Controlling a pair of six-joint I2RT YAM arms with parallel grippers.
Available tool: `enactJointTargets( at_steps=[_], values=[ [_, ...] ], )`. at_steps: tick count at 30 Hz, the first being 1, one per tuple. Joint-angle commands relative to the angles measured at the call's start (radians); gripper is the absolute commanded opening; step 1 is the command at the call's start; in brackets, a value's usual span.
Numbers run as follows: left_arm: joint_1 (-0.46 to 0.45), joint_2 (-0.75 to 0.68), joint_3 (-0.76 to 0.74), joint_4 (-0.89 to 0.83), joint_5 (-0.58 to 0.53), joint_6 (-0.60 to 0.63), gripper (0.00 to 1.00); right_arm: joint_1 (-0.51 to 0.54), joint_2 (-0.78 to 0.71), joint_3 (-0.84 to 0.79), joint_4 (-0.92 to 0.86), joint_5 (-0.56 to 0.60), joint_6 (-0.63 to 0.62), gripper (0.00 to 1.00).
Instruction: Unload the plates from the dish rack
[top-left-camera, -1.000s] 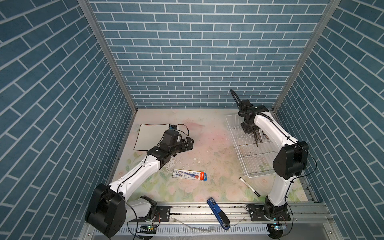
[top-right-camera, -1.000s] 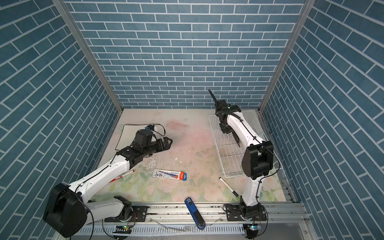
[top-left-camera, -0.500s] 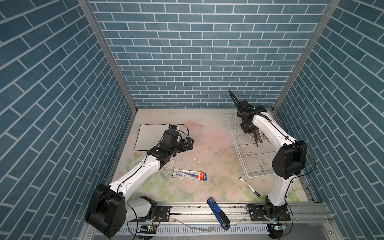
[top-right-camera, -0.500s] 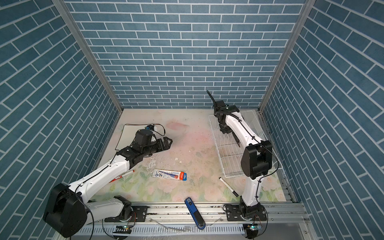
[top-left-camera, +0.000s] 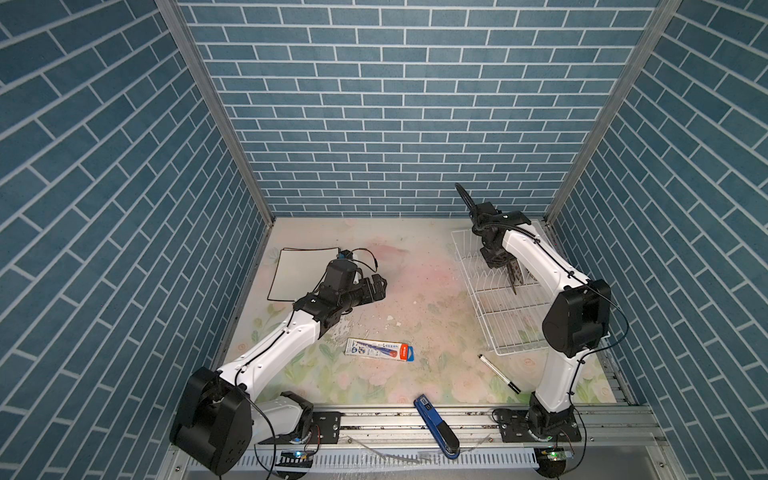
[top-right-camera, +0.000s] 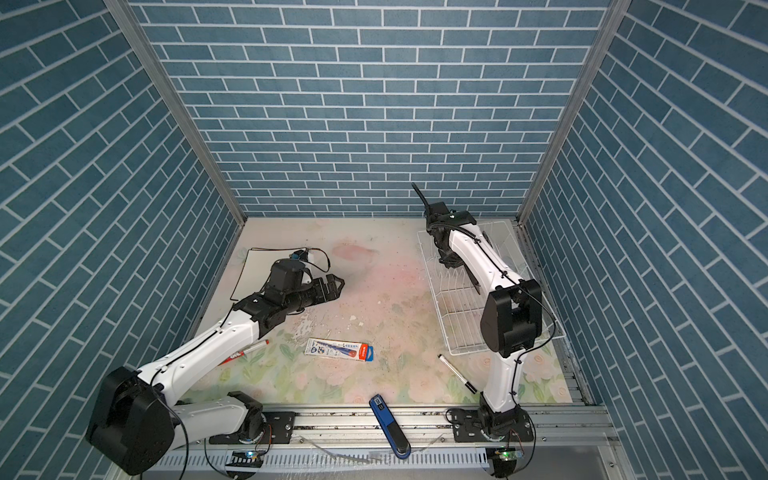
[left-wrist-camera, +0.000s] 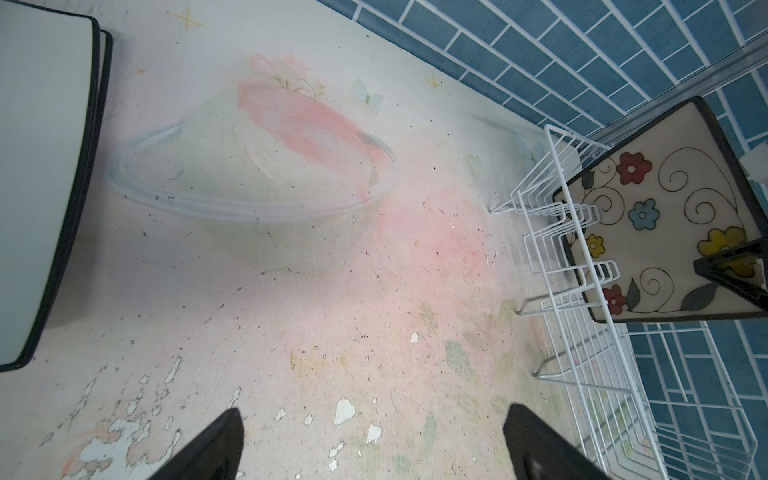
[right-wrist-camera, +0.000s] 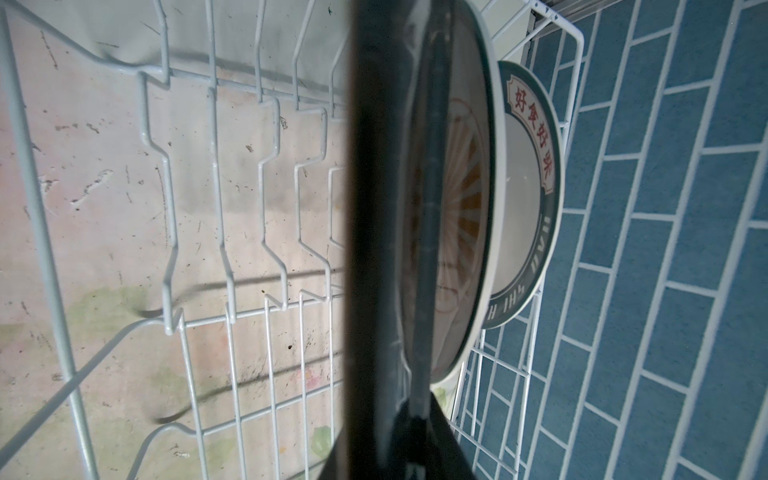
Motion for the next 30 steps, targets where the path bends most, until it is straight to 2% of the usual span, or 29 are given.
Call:
enactJointTargets(
  at_steps=[1,30],
  values=[
    [0.010,-0.014,-0.012,-0.008,0.007,0.010,1.00,0.009,0.017,0.045,-0.039,0.013,0.029,0.20],
    [0.021,-0.016,-0.024,-0.006,0.022,0.011,1.00,0.017,0.017,0.044,-0.014,-0.001,0.033,0.04]
  ],
)
